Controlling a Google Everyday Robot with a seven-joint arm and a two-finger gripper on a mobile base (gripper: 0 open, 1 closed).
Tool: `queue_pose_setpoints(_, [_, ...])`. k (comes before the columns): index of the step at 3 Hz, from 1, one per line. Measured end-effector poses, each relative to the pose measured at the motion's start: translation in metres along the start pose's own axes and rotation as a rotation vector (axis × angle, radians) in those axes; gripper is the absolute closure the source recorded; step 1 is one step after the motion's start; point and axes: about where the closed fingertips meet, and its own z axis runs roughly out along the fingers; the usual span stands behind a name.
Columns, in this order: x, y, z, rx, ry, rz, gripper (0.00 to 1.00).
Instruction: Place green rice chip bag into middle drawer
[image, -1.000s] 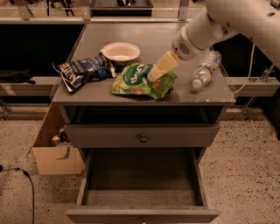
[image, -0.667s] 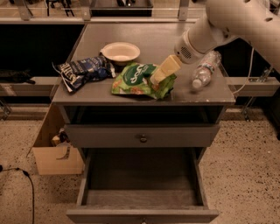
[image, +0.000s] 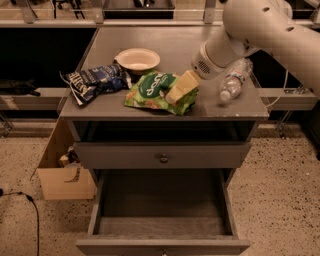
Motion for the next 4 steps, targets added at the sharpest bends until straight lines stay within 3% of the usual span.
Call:
queue_pose_setpoints(1, [-0.0001, 0.0015, 0.0017, -0.003, 0.003, -0.001, 0.15])
queue_pose_setpoints(4, [-0.0001, 0.0016, 0.0018, -0.004, 0.003, -0.001, 0.85])
